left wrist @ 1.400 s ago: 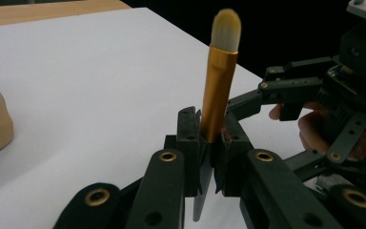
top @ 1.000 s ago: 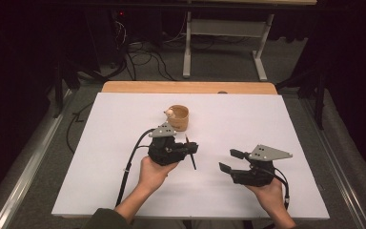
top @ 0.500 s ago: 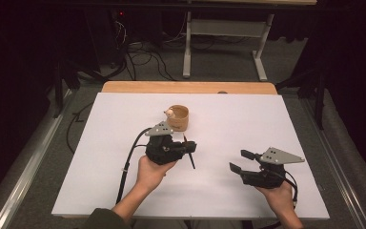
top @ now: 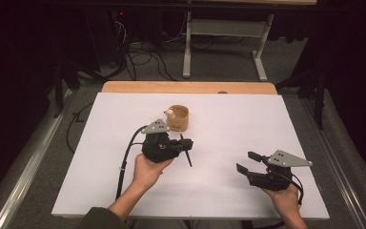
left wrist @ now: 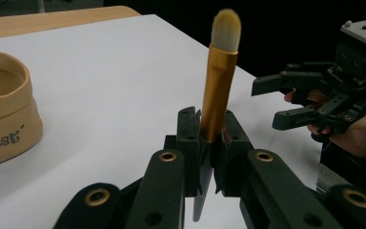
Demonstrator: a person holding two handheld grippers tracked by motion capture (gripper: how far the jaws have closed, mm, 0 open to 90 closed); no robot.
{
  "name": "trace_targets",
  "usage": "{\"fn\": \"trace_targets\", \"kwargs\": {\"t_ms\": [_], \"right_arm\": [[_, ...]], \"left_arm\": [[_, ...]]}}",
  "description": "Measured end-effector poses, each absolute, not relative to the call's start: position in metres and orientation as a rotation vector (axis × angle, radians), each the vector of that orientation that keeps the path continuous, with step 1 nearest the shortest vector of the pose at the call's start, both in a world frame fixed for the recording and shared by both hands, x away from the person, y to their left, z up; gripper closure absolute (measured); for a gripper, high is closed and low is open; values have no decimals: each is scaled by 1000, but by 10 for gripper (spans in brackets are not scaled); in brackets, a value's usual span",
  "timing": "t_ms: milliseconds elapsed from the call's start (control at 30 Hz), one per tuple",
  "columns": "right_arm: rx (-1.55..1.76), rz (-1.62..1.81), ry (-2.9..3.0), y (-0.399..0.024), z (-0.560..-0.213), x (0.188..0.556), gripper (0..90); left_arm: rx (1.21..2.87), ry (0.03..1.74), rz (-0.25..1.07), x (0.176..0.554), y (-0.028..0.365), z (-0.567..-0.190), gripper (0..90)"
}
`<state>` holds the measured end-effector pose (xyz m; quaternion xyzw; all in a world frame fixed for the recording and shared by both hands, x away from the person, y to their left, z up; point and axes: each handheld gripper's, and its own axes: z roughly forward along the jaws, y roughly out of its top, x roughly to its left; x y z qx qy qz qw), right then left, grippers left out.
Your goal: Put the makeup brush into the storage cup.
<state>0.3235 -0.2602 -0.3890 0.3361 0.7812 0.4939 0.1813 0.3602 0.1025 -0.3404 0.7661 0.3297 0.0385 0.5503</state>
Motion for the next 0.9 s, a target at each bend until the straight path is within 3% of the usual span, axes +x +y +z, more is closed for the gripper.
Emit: {"fn": "trace_targets", "kwargs": {"t_ms": [900], "right_arm": [[1002, 1372, 2202, -268, -403, 322, 355]], "left_arm": [[1785, 819, 148, 375, 116, -324, 824]]}}
